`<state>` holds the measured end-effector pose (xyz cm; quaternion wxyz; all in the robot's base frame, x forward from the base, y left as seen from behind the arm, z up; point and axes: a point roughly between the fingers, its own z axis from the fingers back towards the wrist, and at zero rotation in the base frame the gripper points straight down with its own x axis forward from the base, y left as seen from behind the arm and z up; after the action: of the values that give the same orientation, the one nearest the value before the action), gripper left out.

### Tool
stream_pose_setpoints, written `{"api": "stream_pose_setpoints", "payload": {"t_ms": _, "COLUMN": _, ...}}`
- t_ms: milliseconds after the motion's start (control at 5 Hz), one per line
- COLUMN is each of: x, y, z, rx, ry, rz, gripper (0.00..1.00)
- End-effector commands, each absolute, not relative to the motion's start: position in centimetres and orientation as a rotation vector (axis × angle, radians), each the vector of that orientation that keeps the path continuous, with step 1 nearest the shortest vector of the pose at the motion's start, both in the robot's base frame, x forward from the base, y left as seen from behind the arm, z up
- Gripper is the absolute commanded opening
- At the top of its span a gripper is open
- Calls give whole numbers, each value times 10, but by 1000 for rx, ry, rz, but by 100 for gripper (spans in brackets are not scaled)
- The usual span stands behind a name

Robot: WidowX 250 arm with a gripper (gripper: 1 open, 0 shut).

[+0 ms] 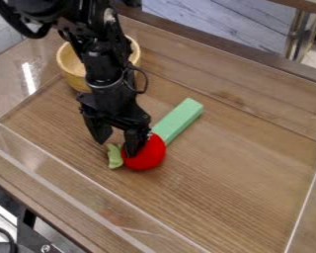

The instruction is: Move the red fruit to the left

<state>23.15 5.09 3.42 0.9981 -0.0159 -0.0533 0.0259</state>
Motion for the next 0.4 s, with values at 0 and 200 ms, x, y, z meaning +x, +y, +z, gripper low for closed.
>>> {"api": "stream_pose_setpoints", "payload": {"t_ms": 0, "x": 233, "y": 47, "z": 35, "rx": -23, "ry": -123, "rz": 15, "gripper": 100}}
{"api": "stream_pose_setpoints", "payload": {"t_ms": 200, "x": 235, "y": 47, "z": 32, "rx": -16, "ry": -123, "rz": 66, "gripper": 100}}
